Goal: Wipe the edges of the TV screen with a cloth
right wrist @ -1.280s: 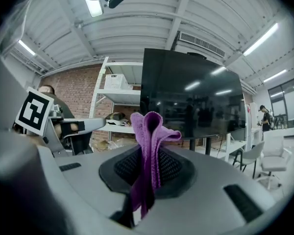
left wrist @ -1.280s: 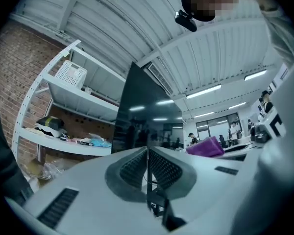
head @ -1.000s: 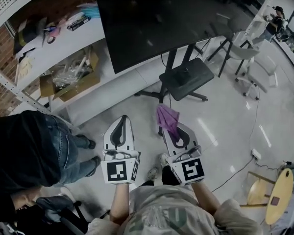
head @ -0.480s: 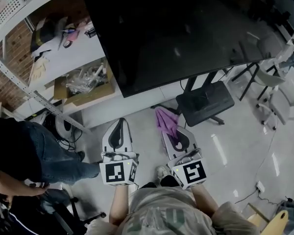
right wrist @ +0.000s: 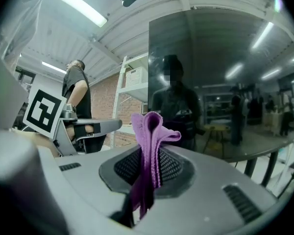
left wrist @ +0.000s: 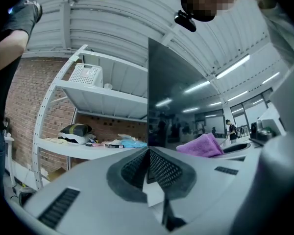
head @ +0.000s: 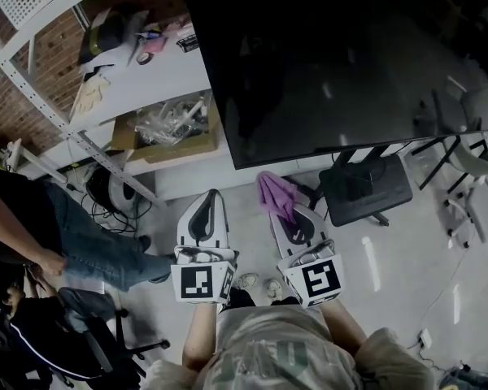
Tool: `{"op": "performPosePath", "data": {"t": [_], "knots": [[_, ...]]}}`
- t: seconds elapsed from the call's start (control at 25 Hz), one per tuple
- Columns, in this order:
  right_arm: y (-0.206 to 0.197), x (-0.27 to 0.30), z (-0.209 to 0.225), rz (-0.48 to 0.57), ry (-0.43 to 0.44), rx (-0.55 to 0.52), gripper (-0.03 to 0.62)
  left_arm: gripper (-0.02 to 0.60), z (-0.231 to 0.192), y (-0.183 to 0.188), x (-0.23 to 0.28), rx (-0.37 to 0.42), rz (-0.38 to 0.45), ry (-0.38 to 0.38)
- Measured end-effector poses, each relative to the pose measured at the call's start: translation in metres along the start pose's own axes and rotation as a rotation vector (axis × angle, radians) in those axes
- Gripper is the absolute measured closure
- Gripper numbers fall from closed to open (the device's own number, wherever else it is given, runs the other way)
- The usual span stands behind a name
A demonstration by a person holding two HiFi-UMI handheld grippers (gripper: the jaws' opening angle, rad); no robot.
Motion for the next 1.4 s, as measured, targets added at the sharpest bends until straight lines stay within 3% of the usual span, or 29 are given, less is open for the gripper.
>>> {"op": "performPosePath", "data": {"t": [0.28, 0.48, 1.0, 1.4], "knots": [[0.009, 0.05, -0.031, -0.013, 0.025, -0.066, 0.533, 0.566, -0.041, 0.0, 0.009, -0.014, -0.004, 0.002], [-0.006, 0.08, -0.048, -0.089, 0.033, -0.109, 0.533, 0.566, -0.069, -0.004, 0.015, -0.025, -0.02, 0.013], [-0.047, 0.133, -0.043, -0.197, -0.1, -0.153, 0.533, 0.566, -0.103, -0.03, 0.023, -0.052, -0.089, -0.022], [-0.042, 0.133, -0.038, -0.205, -0.178, -0.187, 0.533, 0.566, -0.113, -0.031, 0.028, -0.058, -0.103, -0.044]]}}
Point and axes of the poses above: the fingertips, and each gripper's own axes: x forward along the fingers, z to its right, y out of its top, the point moved 1 cm from there along -x, backward along the fingers, and after that the axes turned 9 degrees about -x, right-handed, at the moved point
